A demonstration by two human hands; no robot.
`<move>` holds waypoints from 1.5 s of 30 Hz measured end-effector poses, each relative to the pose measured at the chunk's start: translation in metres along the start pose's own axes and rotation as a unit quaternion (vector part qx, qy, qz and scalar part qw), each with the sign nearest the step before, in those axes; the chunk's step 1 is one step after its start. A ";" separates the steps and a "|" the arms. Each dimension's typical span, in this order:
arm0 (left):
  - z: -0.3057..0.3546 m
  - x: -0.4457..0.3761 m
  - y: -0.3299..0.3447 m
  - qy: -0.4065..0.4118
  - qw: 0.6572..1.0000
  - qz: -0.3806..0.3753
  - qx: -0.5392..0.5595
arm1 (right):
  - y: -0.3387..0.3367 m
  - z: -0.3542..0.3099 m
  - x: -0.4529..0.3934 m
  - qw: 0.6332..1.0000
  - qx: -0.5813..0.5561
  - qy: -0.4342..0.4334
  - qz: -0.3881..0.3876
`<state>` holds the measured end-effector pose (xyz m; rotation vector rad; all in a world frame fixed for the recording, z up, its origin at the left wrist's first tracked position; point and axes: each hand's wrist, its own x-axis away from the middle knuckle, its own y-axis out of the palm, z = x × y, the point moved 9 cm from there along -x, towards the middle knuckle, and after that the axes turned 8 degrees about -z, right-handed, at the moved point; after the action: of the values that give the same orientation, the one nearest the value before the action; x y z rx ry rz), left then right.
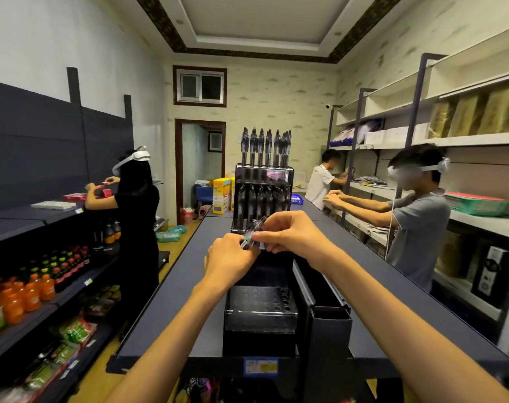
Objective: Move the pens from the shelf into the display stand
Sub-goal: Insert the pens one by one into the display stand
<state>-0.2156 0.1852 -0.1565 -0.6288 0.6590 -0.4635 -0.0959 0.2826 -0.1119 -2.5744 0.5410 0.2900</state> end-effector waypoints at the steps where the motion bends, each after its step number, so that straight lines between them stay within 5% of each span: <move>1: 0.001 0.000 0.000 0.003 1.000 -0.006 0.001 | 0.001 0.002 0.000 1.000 -0.030 0.005 0.006; 5: 0.002 -0.002 0.003 0.004 1.000 -0.026 -0.001 | -0.006 0.008 -0.001 0.985 -0.155 0.015 0.075; 14: -0.005 -0.006 0.007 -0.009 0.999 -0.030 0.013 | -0.014 0.012 -0.004 0.971 -0.218 0.004 0.103; 19: -0.015 -0.010 0.006 -0.008 0.997 -0.046 0.062 | -0.042 0.006 -0.007 0.949 -0.258 -0.017 0.181; 28: -0.025 -0.004 -0.007 0.032 0.996 -0.038 0.075 | -0.111 -0.035 0.001 0.932 0.124 -0.095 0.328; 37: -0.032 -0.001 -0.020 0.042 0.996 -0.013 0.071 | -0.096 -0.040 -0.007 0.905 0.242 -0.127 0.327; 45: -0.036 0.003 -0.024 0.050 0.996 -0.025 0.072 | -0.079 -0.013 -0.021 0.921 0.314 -0.025 0.230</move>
<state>-0.2428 0.1523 -0.1641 -0.4887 0.6992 -0.5862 -0.0796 0.3459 -0.0609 -1.7960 1.0307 0.2793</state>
